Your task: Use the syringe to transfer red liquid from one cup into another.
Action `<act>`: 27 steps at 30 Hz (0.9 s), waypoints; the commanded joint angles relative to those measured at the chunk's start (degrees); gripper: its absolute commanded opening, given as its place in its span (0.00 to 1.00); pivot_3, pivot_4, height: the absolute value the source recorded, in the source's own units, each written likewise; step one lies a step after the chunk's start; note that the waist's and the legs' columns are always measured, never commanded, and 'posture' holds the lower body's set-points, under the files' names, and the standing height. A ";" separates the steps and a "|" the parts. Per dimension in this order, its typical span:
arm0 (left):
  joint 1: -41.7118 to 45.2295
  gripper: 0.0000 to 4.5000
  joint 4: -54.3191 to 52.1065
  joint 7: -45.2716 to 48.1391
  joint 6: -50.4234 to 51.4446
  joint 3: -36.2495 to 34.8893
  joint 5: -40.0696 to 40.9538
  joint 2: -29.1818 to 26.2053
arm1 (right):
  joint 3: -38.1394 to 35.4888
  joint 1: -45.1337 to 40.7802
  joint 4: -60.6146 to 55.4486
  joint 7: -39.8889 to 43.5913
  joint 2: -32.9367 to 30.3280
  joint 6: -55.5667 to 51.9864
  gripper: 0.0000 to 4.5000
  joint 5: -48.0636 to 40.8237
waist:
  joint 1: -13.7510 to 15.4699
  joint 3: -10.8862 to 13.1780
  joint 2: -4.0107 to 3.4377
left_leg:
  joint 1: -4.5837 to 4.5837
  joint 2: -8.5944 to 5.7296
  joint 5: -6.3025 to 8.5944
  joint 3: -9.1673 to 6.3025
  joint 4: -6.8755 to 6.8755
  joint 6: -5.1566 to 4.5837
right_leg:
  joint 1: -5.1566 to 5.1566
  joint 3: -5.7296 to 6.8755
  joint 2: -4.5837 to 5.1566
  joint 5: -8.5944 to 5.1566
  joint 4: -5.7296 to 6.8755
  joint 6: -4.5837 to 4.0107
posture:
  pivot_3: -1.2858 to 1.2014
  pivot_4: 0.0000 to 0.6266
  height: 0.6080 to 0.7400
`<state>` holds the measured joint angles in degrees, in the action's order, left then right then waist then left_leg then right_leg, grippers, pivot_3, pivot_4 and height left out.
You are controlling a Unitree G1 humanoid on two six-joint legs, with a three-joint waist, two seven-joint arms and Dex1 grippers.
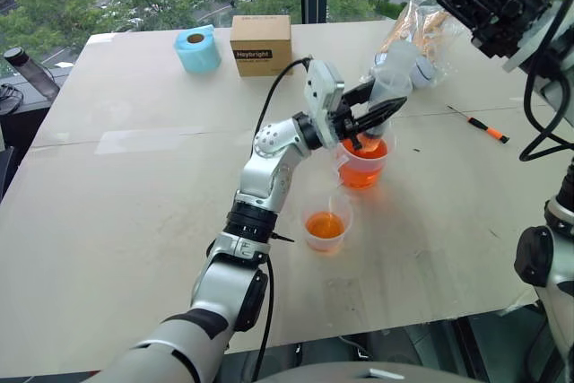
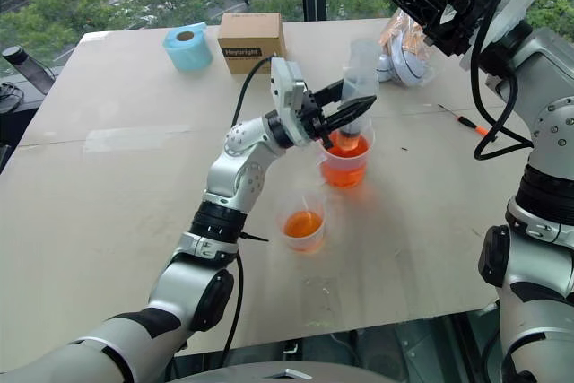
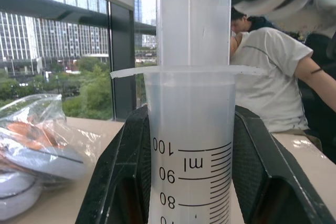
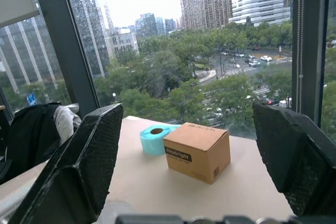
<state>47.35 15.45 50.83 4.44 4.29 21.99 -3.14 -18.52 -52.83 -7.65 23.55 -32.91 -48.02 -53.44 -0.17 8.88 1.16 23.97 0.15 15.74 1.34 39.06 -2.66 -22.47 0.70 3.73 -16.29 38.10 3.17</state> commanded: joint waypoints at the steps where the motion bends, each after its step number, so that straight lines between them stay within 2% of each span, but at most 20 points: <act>1: 3.48 0.31 -5.54 -2.75 2.53 -0.70 0.78 -0.06 | -1.92 -1.94 -0.38 -0.33 -0.28 2.02 0.92 -0.16 | 0.00 0.00 0.00 | 0.00 0.00 0.00 0.00 0.00 0.00 | 0.00 0.00 0.00 0.00 0.00 0.00 | 0.52 0.24 1.00; 8: 6.07 0.31 -11.13 -8.23 11.84 -2.83 4.02 -0.84 | -2.18 -1.34 -0.24 -2.74 -0.06 2.42 0.92 0.26 | -0.22 0.00 -0.01 | 0.00 0.00 0.00 -0.01 0.00 0.00 | 0.00 -0.03 0.01 0.00 0.01 0.00 | 0.52 0.24 1.00; 17: 4.26 0.31 -15.89 -8.87 13.91 -2.65 4.73 -2.74 | -2.98 1.46 0.15 -3.70 0.62 3.94 0.92 1.23 | -0.27 0.00 -0.01 | 0.00 0.00 0.00 -0.02 -0.01 0.01 | 0.01 -0.05 0.03 0.00 -0.01 0.00 | 0.52 0.24 1.00; 23: 0.21 0.31 -15.75 -8.99 11.73 -2.08 3.87 -3.00 | 0.85 13.45 -0.07 5.93 -5.33 4.32 0.92 5.72 | 0.02 0.01 -0.06 | -0.01 -0.01 0.00 -0.06 0.00 0.00 | 0.10 -0.06 0.02 0.00 -0.07 0.00 | 0.52 0.24 1.00; 27: -1.55 0.31 -17.13 -8.98 10.94 -2.24 4.10 -3.13 | 2.92 23.98 -3.90 16.06 -9.94 3.96 0.92 6.11 | 0.25 0.01 -0.12 | -0.01 -0.01 0.00 -0.06 -0.01 0.00 | 0.09 -0.08 0.00 0.00 -0.08 0.00 | 0.52 0.24 1.00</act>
<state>45.57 1.69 41.99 17.15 2.30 25.74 -6.23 -15.65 -29.95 -8.39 35.54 -41.29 -44.78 -47.51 0.09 8.89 1.03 23.96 0.15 15.74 1.26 39.05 -2.66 -22.37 0.63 3.74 -16.30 38.00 3.17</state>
